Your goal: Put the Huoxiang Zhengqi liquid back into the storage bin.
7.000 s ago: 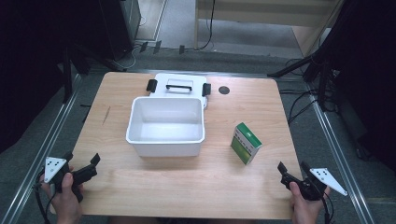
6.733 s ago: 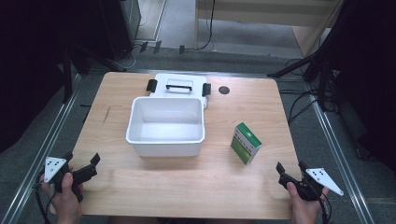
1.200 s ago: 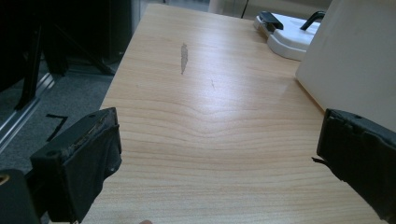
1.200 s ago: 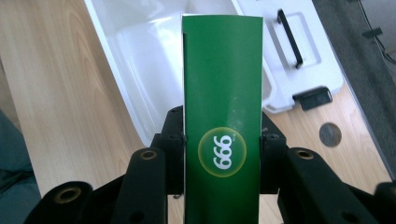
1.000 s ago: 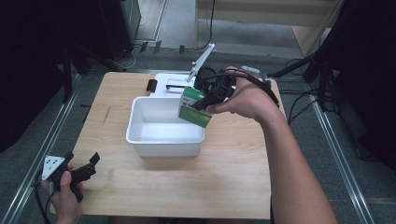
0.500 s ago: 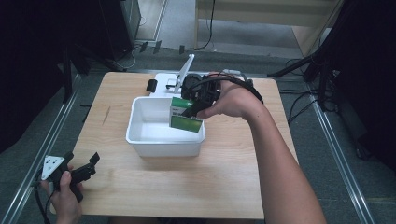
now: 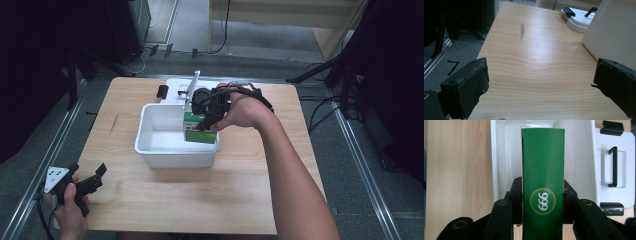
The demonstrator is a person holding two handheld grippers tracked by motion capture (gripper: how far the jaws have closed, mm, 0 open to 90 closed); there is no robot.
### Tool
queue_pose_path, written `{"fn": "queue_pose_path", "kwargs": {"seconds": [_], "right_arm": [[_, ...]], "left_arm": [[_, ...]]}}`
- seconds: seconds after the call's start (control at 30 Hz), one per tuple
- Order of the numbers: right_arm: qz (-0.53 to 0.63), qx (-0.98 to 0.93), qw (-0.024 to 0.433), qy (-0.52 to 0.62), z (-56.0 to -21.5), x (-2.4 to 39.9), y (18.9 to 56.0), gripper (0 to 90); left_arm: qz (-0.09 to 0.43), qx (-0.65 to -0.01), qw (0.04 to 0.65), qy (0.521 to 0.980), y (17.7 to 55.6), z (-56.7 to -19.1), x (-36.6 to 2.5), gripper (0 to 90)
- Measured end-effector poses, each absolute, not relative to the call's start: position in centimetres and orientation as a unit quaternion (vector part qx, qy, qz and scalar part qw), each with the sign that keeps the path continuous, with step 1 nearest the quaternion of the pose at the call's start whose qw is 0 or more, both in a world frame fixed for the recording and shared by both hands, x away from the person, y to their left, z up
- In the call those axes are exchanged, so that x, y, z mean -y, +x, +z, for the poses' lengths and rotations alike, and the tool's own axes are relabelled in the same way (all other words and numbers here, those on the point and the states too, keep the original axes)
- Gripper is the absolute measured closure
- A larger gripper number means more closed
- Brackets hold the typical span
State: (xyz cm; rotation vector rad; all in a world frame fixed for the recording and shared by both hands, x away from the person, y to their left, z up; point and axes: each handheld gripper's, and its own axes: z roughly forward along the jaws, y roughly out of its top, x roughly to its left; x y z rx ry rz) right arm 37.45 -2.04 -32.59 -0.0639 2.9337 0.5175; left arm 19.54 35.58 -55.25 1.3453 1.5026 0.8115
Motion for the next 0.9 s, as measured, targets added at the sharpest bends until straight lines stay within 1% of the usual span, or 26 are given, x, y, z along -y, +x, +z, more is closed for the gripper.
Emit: {"fn": "queue_pose_path", "kwargs": {"seconds": [0.17,0.9], "right_arm": [[0.160,-0.983,0.085,-0.019,-33.6,1.6,37.6,64.4],[0.134,-0.989,0.059,-0.014,-39.4,0.6,39.3,64.2]], "left_arm": [[0.331,-0.612,0.465,0.548,19.5,-55.3,-35.6,0.4],[0.330,-0.612,0.465,0.548,19.6,-55.3,-35.6,0.4]]}}
